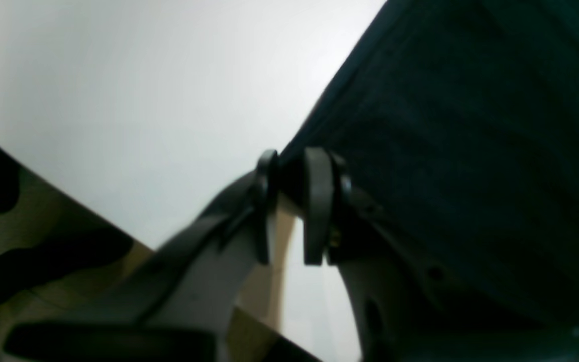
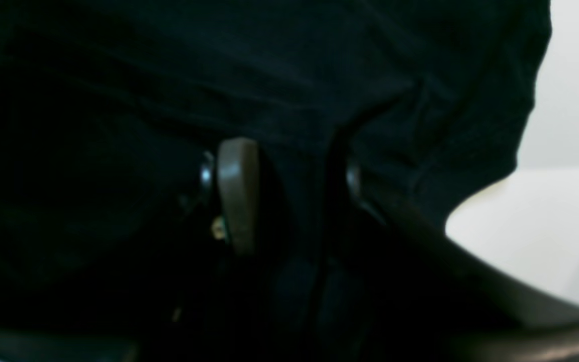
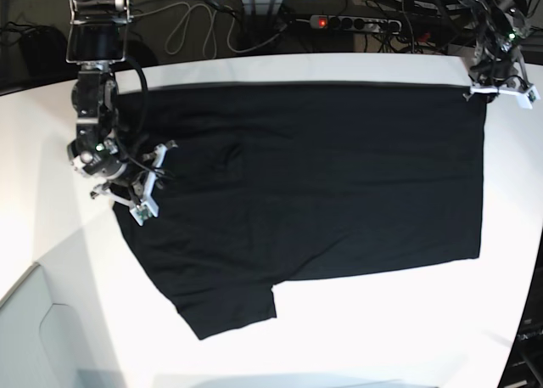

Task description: Fold the T-shirt properly

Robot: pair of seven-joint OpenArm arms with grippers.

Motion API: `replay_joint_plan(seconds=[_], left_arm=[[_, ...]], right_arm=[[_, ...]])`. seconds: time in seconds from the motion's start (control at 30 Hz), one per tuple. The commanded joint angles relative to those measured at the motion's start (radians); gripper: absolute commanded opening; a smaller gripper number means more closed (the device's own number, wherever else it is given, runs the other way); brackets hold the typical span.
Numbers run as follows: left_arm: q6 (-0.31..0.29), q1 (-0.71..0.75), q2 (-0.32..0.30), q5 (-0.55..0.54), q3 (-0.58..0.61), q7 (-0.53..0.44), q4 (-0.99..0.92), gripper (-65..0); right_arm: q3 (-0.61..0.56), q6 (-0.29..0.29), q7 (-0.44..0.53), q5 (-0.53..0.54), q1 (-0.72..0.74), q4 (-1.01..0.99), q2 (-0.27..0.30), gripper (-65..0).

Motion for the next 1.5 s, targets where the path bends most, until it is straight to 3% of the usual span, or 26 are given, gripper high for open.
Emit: replay_joint_plan(seconds=[0.0,0.23,1.0,1.1,1.27,1.47], left_arm=[[0.0,0.003,-0.017,-0.004,-0.007,-0.021,0.016,-56.0],[0.0,0.003,-0.017,-0.004,-0.007,-0.021,0.016,-56.0],[0.0,0.005,-0.017,0.002,-0.007,-0.019,0.017,-56.0],[0.0,0.005,-0.017,0.004,-0.007,-0.021,0.017,-56.0],[0.0,0.005,-0.017,0.005,-0.007,-0.019,0.017,-56.0],[0.0,0.005,-0.017,0.005,-0.007,-0.021,0.016,-56.0]], right_arm=[[0.006,0.016,0.016,0.006,0.016,0.022,0.008,-50.2],[0.004,0.016,0.016,0.006,0.016,0.022,0.008,-65.0],[0.0,0.017,0.038,0.007,0.041,0.148,0.007,-64.7],[-0.002,0.017,0.038,0.007,0.048,0.149,-0.015,-64.7],[-0.002,0.083,0.038,0.004,0.081,0.148,-0.038,-64.8],[-0.002,0.094,0.036,0.004,0.101,0.149,-0.048,-64.8]])
